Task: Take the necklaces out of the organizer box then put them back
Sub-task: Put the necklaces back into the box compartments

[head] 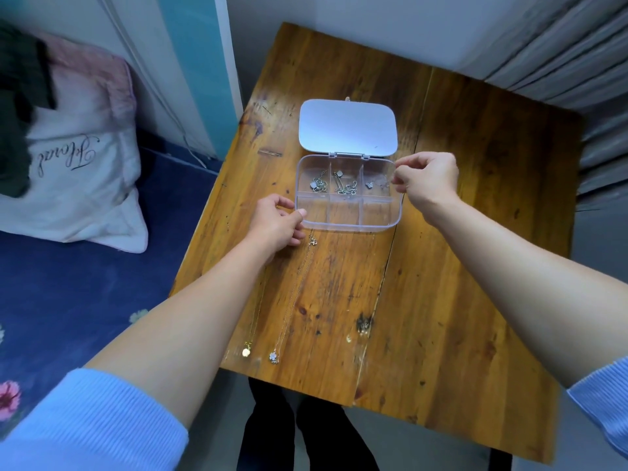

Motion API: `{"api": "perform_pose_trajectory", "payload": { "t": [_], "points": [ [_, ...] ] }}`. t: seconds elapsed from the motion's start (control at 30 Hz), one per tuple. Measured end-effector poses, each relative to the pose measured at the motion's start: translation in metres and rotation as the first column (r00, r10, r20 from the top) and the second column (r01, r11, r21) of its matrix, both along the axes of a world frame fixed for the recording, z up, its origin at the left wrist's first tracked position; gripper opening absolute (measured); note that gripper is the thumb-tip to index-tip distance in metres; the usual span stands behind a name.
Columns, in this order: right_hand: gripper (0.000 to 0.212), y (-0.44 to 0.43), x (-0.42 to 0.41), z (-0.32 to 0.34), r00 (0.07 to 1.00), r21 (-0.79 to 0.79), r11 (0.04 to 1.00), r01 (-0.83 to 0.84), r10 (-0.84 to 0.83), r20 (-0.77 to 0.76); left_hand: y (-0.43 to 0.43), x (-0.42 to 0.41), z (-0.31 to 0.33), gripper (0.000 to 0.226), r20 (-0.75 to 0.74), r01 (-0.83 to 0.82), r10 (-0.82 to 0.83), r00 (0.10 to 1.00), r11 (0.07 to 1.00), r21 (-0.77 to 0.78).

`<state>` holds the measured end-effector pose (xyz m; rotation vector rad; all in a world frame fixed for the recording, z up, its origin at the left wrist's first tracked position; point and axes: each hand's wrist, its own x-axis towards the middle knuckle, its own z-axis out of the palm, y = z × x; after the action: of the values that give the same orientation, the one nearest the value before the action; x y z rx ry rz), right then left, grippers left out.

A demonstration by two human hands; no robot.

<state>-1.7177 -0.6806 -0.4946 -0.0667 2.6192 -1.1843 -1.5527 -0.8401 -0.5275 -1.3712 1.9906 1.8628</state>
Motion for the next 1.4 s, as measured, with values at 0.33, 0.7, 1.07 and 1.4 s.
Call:
{"api": "perform_pose_trajectory", "payload": {
  "t": [0.33,0.7,1.07,1.4],
  "points": [
    [0.012,0.005,0.035,0.010,0.982,0.041,0.982,-0.182,0.184,-0.043,-0.009,0.004,0.004,0.024,0.027,0.088,-0.086,0.996,0.993,-0.084],
    [0.036,-0.009,0.180,-0.045,0.823,0.437,0.698,-0.568,0.499,0.273,-0.047,0.106,-0.005,0.014,0.247,0.254,-0.169,0.954,0.895,-0.367],
    [0.018,-0.036,0.198,-0.051,0.840,0.533,0.653,-0.538,0.468,0.274,-0.037,0.129,-0.022,0.020,0.320,0.341,-0.218,0.922,0.850,-0.402],
    [0.012,-0.012,0.193,-0.026,0.922,0.153,0.928,-0.340,0.297,0.248,-0.040,0.128,-0.024,0.019,0.339,0.384,-0.256,0.905,0.835,-0.394]
  ]
}}
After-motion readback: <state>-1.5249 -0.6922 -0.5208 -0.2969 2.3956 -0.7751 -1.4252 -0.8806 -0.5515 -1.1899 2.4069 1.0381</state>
